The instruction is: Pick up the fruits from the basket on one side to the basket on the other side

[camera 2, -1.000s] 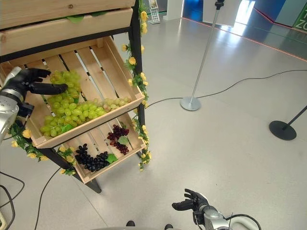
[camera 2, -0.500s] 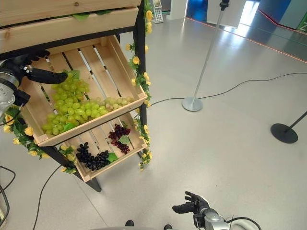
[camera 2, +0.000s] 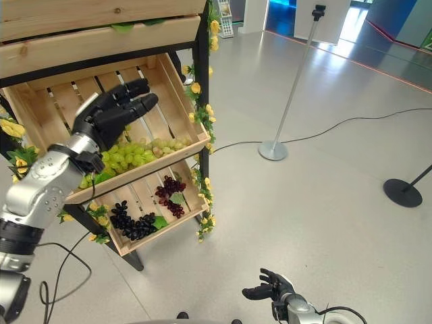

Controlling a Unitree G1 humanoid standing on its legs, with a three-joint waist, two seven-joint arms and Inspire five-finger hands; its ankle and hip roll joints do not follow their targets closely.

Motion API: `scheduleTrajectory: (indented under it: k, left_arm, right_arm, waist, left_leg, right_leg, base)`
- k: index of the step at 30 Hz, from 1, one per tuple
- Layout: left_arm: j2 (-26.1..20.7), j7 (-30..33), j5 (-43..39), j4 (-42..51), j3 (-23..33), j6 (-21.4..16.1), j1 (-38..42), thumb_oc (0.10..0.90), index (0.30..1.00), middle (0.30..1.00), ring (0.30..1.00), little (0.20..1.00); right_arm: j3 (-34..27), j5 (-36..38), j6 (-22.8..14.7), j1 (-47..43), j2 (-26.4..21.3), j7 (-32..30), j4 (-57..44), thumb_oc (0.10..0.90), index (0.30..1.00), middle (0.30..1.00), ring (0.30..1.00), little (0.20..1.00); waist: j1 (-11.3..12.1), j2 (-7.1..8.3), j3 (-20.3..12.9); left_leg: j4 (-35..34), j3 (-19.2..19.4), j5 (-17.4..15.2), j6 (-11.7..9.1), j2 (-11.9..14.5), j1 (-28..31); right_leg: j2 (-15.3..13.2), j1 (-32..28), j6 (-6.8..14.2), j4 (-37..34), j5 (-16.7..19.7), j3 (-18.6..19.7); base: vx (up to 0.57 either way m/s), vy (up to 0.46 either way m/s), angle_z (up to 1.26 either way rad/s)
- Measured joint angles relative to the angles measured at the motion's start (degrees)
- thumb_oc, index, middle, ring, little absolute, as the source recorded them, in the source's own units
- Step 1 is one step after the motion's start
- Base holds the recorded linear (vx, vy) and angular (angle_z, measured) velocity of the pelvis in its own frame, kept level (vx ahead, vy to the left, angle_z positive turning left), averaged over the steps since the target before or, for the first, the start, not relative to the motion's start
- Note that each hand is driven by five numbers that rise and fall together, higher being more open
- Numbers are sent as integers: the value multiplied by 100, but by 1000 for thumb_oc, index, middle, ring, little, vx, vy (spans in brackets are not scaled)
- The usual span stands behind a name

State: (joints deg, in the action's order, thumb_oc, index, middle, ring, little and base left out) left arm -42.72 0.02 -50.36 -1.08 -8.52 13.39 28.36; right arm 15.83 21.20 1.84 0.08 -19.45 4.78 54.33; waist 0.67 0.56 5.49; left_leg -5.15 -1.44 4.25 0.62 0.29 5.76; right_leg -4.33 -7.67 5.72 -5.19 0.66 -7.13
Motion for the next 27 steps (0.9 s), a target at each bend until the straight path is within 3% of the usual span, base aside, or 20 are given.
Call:
scheduleTrajectory:
  k: [8,12,14,16,17,18,19,20,21,22,25,27]
  left_arm:
    - [1058,-903,-672,151,114,4,-695,800,900,900,900,900]
    - [1333,-1249,-671,196,98,3,-1024,800,900,900,900,900]
    - [1464,-1474,-662,111,93,-84,-1141,800,900,900,900,900]
    - [1582,-1686,-519,-35,85,-402,-1336,800,900,900,900,900]
    - [1659,-1767,-332,-54,71,-517,-1525,800,900,900,900,900]
    - [1707,-1883,-204,-85,27,-732,-1701,800,900,900,900,900]
    - [1708,-1951,-164,-96,-9,-785,-1745,800,900,900,900,900]
    - [1804,-2077,-98,-155,-69,-899,-1748,800,900,900,900,900]
    - [1908,-2135,-98,-258,-90,-1047,-1764,800,900,900,900,900]
    - [2001,-2129,-93,-289,-132,-1091,-1770,800,900,900,900,900]
    - [1946,-2191,29,-386,-360,-1448,-1793,800,900,900,900,900]
    - [1902,-2190,31,-386,-341,-1574,-1932,800,900,900,900,900]
  right_arm:
    - [-20,0,2,38,10,-81,-72,800,900,900,900,900]
    - [-87,1,5,31,13,-106,-250,800,900,900,900,900]
    - [-152,2,3,18,66,-111,-400,800,900,900,900,900]
    - [-177,-3,-5,-93,153,-123,-446,800,900,900,900,900]
    - [-162,-6,-27,-130,127,-123,-454,800,900,900,900,900]
    - [-164,-10,-38,-217,92,-123,-422,800,900,900,900,900]
    - [-166,-9,-72,-258,57,-122,-406,800,900,900,900,900]
    - [-167,-2,-128,-290,-17,-122,-400,800,900,900,900,900]
    - [-201,9,-132,-324,-63,-142,-330,800,900,900,900,900]
    - [-187,16,-130,-304,-44,-161,-289,800,900,900,900,900]
    - [-193,15,-102,-46,187,-157,-313,800,900,900,900,900]
    - [-188,4,-50,44,334,-146,-315,800,900,900,900,900]
  waist:
    - [-60,0,0]
    - [-166,-2,2]
    - [-127,82,65]
    - [-8,276,247]
    - [77,309,267]
    - [121,198,229]
    - [119,126,232]
    - [7,-104,244]
    - [53,-200,241]
    - [30,-197,248]
    - [-220,4,254]
    - [-192,23,264]
  left_leg:
    - [-3,22,-1,0,5,17]
    - [8,159,-21,-27,46,73]
    - [503,174,-215,-146,37,-67]
    - [1301,-329,-329,-171,-169,-272]
    - [1331,-864,-464,-47,-262,-264]
    - [936,-1341,-495,-1,-326,-129]
    - [697,-1505,-494,0,-360,-18]
    - [565,-1527,-510,21,-354,12]
    - [460,-1527,-419,25,-352,31]
    - [199,-1194,-287,117,-387,163]
    - [5,-929,-182,306,-529,242]
    - [45,-475,-192,364,-524,208]
  right_leg:
    - [9,-4,0,-13,0,44]
    - [59,9,-15,-9,11,233]
    - [37,84,-78,61,-39,385]
    - [-112,126,-154,267,-60,785]
    - [-117,155,-96,257,-14,1174]
    - [-89,225,-31,259,18,1503]
    - [-73,269,-30,243,36,1646]
    - [21,357,71,223,147,1783]
    - [13,396,125,236,178,1888]
    - [-106,444,224,207,241,1816]
    - [-306,597,282,214,286,1694]
    - [-311,820,296,311,527,1214]
  base:
    - [-14,-26,-1]
    - [-30,-8,-15]
    - [-55,150,-55]
    - [15,282,-97]
    - [46,244,-144]
    - [8,336,-143]
    - [-26,339,-125]
    - [-32,338,-100]
    - [-10,286,-117]
    - [-17,282,-94]
    - [-67,189,-56]
    - [-107,111,-96]
